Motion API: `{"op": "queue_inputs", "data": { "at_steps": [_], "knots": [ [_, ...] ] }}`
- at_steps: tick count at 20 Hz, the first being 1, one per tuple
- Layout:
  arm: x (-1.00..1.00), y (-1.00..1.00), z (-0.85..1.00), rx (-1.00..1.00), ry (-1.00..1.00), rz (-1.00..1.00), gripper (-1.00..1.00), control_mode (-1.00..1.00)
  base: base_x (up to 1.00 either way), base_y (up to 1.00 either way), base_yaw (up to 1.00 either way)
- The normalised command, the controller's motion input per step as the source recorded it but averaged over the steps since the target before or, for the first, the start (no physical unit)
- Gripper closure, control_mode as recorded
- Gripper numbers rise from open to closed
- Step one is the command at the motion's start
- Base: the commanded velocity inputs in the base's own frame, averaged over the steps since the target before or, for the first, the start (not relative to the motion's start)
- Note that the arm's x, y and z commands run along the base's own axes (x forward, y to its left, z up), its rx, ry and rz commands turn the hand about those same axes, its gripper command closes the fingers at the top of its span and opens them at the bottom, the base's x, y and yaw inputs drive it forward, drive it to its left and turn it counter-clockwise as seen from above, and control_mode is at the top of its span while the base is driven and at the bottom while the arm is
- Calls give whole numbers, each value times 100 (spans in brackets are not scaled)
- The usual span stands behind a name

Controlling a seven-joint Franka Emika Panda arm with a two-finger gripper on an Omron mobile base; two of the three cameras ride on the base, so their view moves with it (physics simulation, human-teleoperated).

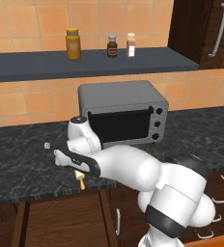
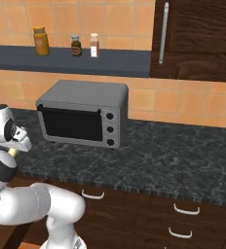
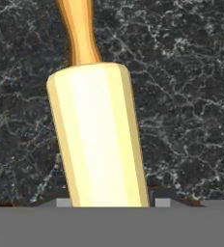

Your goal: Pick the rolling pin from the drawer and place it on the counter.

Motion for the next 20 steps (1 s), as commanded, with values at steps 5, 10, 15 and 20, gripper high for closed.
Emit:
{"op": "queue_inputs", "data": {
  "at_steps": [5,10,15,20],
  "knots": [
    [89,-5,-43,0,0,-2,100,-100,0,0,0],
    [61,-1,-43,0,0,0,100,-100,0,0,0],
    [22,0,-24,0,2,0,-100,-100,0,0,0],
    [0,0,0,0,0,0,-100,-100,0,0,0]
  ]
}}
